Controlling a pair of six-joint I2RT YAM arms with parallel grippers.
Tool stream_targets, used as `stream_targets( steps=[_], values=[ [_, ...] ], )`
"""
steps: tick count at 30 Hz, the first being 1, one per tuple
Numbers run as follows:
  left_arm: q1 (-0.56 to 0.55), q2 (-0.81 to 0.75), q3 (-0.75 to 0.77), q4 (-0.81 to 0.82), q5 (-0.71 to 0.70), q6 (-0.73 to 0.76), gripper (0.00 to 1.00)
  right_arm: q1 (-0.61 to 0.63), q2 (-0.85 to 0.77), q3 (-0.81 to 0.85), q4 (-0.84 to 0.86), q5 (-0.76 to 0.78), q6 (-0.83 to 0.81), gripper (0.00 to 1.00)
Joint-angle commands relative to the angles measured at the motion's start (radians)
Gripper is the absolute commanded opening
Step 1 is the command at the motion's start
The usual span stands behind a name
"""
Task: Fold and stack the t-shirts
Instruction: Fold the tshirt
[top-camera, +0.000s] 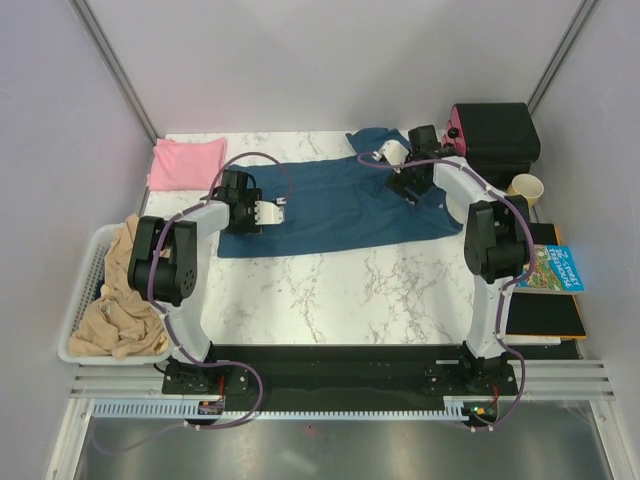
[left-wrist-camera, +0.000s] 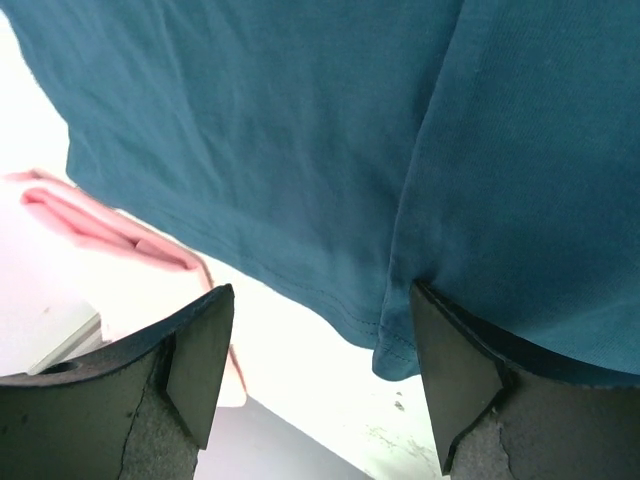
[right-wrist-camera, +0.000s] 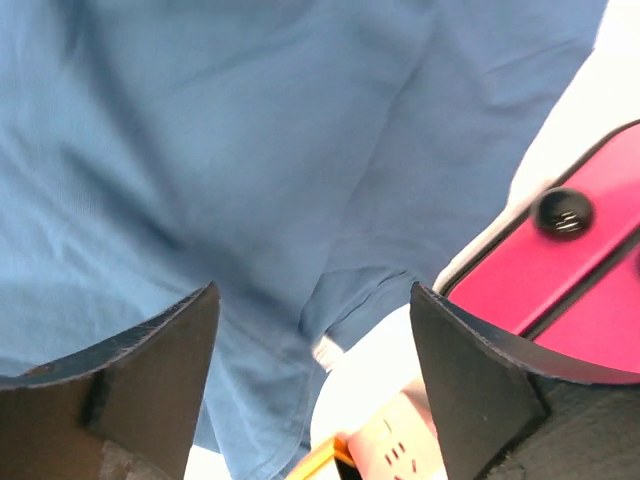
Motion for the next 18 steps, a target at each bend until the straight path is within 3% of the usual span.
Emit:
stream_targets(
  steps=[1,9,14,18],
  values=[
    [0.002,0.012,-0.090,0.013,-0.052,0.005,0.79,-0.004,-0.027,0.098,0.079,-0.077,0.136,0.89],
    [0.004,0.027,-0.173,0.108,-0.156,0.046,0.79,-0.003,0.108,0.216,0.082,-0.137,0.327,0.91],
    [0.005,0.050,-0.207,0.191,-0.220,0.069,0.79,0.003,0.159,0.230,0.091,-0.143,0.332,0.89],
    [0.005,0.035,-0.176,0.185,-0.195,0.017,0.79,0.006,0.193,0.258,0.090,-0.175,0.344,0.87]
  ],
)
